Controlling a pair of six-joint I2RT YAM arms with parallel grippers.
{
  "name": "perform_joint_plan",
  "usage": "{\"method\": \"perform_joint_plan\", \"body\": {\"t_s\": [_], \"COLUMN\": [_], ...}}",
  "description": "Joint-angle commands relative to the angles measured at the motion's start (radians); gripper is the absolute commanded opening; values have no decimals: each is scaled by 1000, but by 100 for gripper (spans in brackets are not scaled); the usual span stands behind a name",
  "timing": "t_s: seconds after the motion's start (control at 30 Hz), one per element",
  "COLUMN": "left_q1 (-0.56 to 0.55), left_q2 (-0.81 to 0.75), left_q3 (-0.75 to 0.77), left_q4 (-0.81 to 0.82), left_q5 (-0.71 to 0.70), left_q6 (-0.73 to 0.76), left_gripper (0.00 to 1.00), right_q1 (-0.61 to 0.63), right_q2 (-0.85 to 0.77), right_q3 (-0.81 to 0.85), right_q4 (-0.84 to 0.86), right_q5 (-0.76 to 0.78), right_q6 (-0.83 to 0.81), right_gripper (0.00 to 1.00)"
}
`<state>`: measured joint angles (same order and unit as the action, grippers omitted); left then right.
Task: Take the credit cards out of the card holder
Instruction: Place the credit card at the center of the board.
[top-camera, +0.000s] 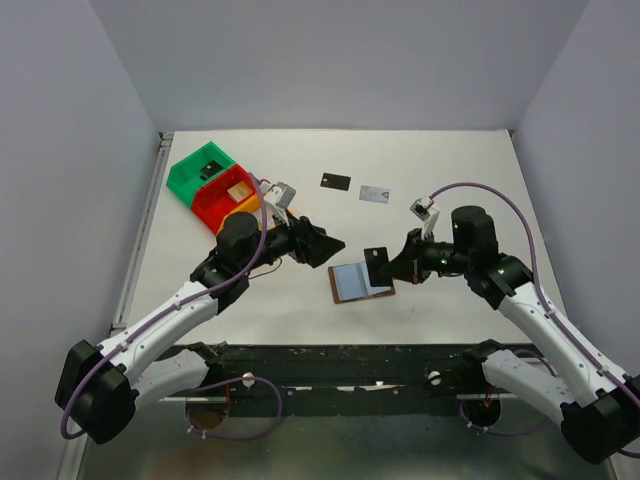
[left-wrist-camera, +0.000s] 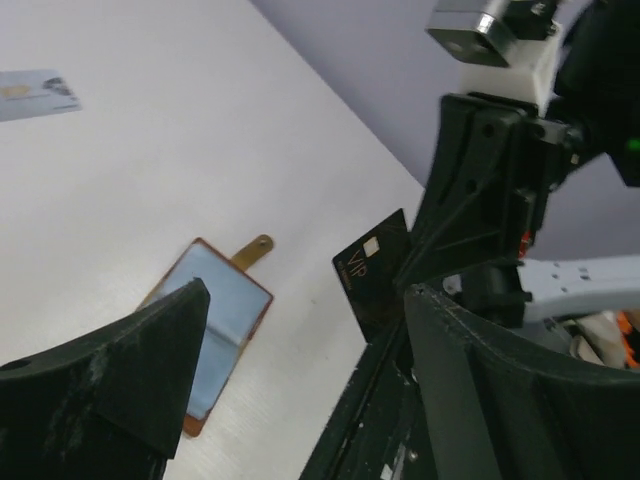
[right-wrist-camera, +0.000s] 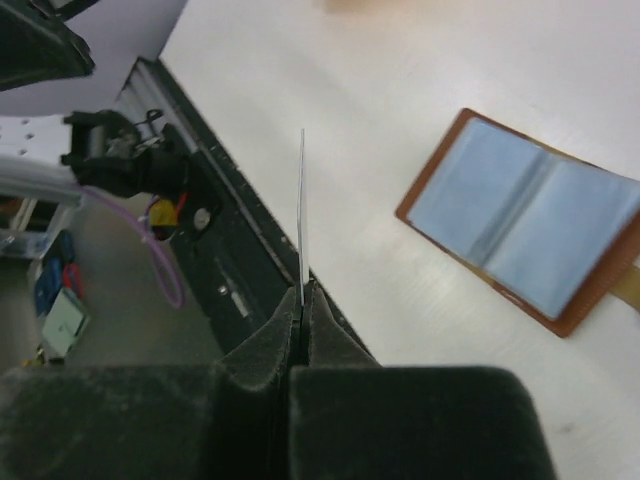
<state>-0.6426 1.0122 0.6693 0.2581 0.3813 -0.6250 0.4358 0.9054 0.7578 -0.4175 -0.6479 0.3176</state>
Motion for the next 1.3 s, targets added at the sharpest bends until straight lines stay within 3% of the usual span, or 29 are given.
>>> {"method": "perform_joint_plan", "body": {"t_s": [0.0, 0.23, 0.47, 0.6, 0.77, 1.1, 1.27], "left_q1": [27, 41, 28, 14, -3, -48, -54], "left_q2": [26, 95, 216, 243, 249, 262, 266], "left_q3": [12, 4, 3, 12, 15, 46, 52], "left_q4": [157, 374, 638, 636, 627, 452, 426], "left_q5": [434, 672, 784, 795, 808, 797, 794], "left_q6": [11, -109, -294, -295, -286, -179, -160], "left_gripper": [87, 86, 71, 61, 57, 44, 29], "right_q1": [38, 122, 158, 165, 173, 179, 181], "right_q2": [46, 89, 116, 132, 145, 148, 144], "right_q3": [89, 178, 232, 255, 258, 268, 270], "right_q4": [-90, -204, -268, -290, -291, -294, -293], "right_q5": [-252, -300, -286, -279, -265, -248, -245], "right_q6": [-66, -136, -189, -207, -216, -219, -224], "right_gripper": [0, 0, 0, 0, 0, 0, 0]}}
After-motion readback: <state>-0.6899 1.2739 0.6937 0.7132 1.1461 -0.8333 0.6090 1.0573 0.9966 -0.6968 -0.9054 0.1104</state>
